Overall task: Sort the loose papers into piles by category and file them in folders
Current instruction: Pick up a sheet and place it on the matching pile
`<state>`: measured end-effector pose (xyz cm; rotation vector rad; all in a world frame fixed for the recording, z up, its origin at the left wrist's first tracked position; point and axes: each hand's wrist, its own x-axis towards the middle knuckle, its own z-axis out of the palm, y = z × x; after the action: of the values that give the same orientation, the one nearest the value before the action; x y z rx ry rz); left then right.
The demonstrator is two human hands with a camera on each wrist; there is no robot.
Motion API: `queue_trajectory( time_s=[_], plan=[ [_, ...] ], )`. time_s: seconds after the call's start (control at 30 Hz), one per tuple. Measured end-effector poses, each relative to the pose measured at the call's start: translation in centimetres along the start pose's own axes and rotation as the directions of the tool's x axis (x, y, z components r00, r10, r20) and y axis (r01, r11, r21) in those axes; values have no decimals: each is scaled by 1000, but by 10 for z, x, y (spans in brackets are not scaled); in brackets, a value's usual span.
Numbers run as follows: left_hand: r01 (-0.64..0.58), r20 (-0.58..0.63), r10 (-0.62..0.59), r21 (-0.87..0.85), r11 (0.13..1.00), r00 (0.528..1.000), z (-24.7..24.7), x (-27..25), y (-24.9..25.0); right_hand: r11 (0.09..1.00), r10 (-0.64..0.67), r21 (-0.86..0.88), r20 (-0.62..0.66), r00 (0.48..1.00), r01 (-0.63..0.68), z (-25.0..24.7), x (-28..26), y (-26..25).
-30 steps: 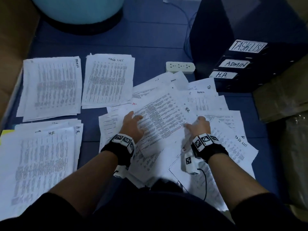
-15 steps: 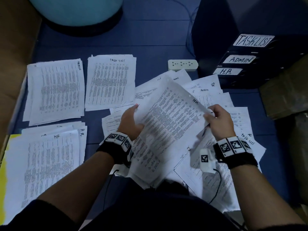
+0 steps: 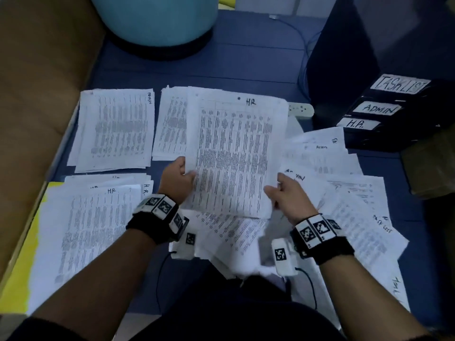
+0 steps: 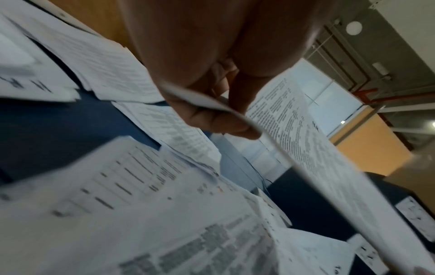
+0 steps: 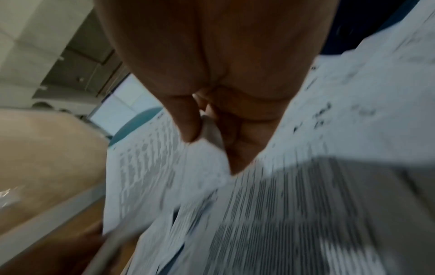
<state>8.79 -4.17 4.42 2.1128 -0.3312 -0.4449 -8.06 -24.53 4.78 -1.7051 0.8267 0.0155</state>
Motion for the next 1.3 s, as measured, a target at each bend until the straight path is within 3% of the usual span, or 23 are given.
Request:
queue_trajectory(
  time_s=[0.07, 0.17, 0.3, 0.43, 0.6, 0.7, 0.8, 0.87, 0.93, 1.0, 1.07, 1.17, 1.3],
  plan=[
    [48, 19, -48, -54, 997, 999, -18, -5, -11, 997, -1, -79, 25, 1000, 3, 26, 1, 0],
    [118, -30, -117, 34, 992, 993, -48, -17, -42, 992, -12, -124, 135, 991, 29, 60, 2, -12],
    [297, -180, -272, 127, 946, 945, -99, -37, -97, 997, 65, 32, 275, 959, -77, 93, -2, -27],
    [477, -304, -396, 275, 834, 867, -149, -61, -143, 991, 97, 71, 232, 968, -116, 106, -1, -24],
    [634, -347, -531, 404, 659, 773, -190, -82, -192, 993, 115, -1, 201, 973, -117, 113, -3, -19],
    [682, -373, -571, 405, 609, 731, -189, -91, -201, 992, 119, 16, 178, 977, -124, 114, -8, -16],
    [712, -498, -519, 374, 594, 695, -176, -87, -186, 991, 124, 24, 137, 983, -129, 105, -17, -14],
    [681, -503, -486, 340, 649, 714, -165, -74, -164, 988, 133, 61, 100, 986, -140, 94, -22, -9],
    [565, -400, -424, 363, 741, 813, -147, -60, -139, 987, 139, 75, 51, 989, -142, 80, -27, -2],
    [353, -278, -258, 378, 856, 925, -121, -48, -111, 987, 148, 69, -2, 989, -147, 63, -32, 6],
    [133, -156, -85, 324, 937, 984, -88, -36, -83, 985, 161, 64, -53, 986, -157, 44, -36, 14],
    [-12, 59, -5, 283, 959, 998, -35, -24, -44, 983, 184, 2, -133, 974, -185, 15, -41, 33],
    [-3, 242, -91, 363, 932, 966, 26, -17, -31, 964, 211, -108, -250, 945, -243, -6, -39, 59]
  ],
)
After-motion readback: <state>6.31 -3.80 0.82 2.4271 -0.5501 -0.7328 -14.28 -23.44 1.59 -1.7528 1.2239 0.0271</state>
